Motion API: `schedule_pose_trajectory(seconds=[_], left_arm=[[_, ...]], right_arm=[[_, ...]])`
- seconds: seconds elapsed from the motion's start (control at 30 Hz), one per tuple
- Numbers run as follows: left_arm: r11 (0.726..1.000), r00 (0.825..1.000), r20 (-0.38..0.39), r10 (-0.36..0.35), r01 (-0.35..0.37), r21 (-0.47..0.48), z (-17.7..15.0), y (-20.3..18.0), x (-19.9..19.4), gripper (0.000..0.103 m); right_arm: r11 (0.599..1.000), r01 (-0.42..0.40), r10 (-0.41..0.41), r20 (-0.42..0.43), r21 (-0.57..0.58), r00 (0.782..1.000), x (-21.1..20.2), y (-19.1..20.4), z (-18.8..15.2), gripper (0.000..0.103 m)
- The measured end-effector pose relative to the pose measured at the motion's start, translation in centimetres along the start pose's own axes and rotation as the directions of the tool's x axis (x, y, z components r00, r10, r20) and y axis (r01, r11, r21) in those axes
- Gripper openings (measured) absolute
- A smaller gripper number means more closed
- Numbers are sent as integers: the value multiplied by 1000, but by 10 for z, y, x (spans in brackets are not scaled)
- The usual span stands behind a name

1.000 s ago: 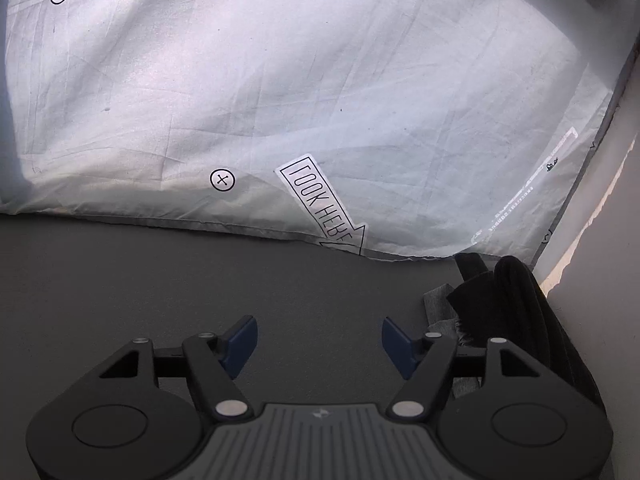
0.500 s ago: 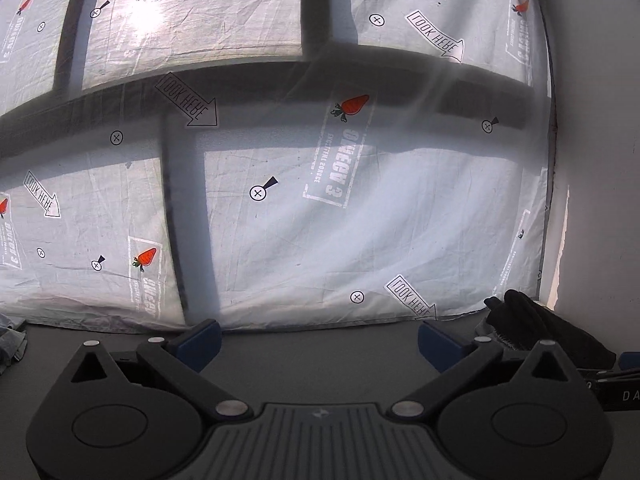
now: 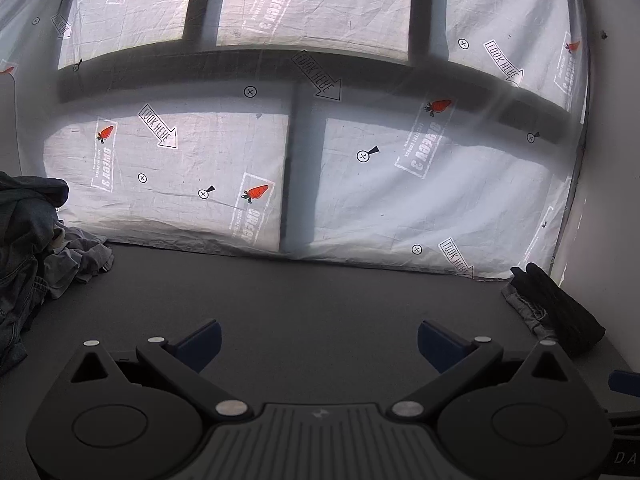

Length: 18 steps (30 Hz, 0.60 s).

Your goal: Fold clothes

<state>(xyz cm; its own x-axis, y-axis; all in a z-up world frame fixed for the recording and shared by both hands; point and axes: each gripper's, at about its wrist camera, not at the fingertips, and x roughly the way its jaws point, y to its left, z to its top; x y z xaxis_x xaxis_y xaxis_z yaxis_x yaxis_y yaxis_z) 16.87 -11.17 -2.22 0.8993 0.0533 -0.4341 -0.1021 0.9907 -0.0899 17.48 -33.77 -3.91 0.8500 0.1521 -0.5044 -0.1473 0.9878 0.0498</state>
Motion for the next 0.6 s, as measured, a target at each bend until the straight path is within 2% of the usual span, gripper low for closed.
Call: schedule_pose_trajectory(seconds=[0.1,0.3,0.6], left_arm=[[1000,1000,-19,-12,12,-3,-11,20,-22,103],[999,999,-39,11,-9,37,-38,43,-56,103],[997,998,-56,29,-25,69,-56,65,-78,103]], right_arm=[[1000,9,-9,0,-14,1000,-27,25,-19,103],[1000,11,-11,-36,-13,999,-63,55,-53,103],[1000,10,-10,-54,-9,999,-83,79,-71,103]])
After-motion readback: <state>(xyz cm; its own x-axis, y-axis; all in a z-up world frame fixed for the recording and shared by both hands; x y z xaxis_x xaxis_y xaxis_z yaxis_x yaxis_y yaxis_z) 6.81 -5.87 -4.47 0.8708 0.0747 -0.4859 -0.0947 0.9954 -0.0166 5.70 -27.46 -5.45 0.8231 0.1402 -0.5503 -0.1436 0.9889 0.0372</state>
